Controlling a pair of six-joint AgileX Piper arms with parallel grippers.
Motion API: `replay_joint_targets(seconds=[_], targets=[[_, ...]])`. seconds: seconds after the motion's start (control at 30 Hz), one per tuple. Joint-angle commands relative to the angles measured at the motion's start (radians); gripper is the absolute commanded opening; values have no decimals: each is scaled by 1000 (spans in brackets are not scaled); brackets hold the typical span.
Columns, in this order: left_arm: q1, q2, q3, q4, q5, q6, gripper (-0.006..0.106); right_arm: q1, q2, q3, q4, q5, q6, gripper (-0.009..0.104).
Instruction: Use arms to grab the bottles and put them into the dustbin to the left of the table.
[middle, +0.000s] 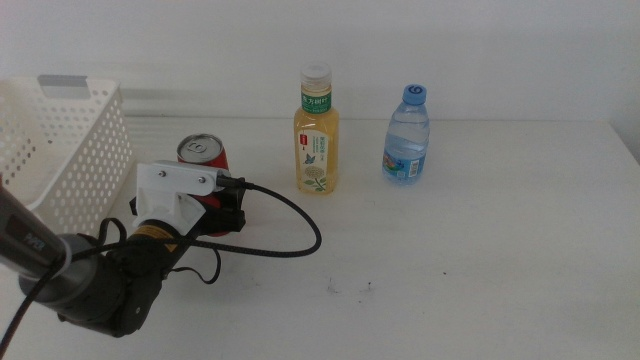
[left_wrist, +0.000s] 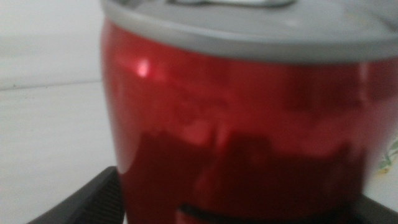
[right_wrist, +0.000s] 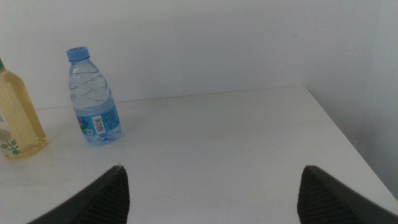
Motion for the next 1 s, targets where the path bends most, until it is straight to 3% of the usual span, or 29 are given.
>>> replay_joint_targets(seconds=[0.0,0.13,0.23,0.43,0.6,0.8,0.97], targets=[[2,15,-22,-17,2,0,91,-7,-5,6,-12,-10,-2,91],[2,33,-37,-24,8,0,90,-7,-5,6,-12,-10,-2,91],[2,42,-46,-17,8,0,82,-7,-5,6,-12,-10,-2,91],[2,35,-45,-17,10,53,40,-7,-5,6,-12,-10,-2,91],[-4,-100,-30,-17,214,39,16,-7,-5,6,-12,-10,-2,91],[-11,-385,-64,-17,681,-37,14,-7,-5,6,-12,-10,-2,91],[11,-520,-216,6,1178,-24,14,-7,-5,6,-12,-10,-2,91]])
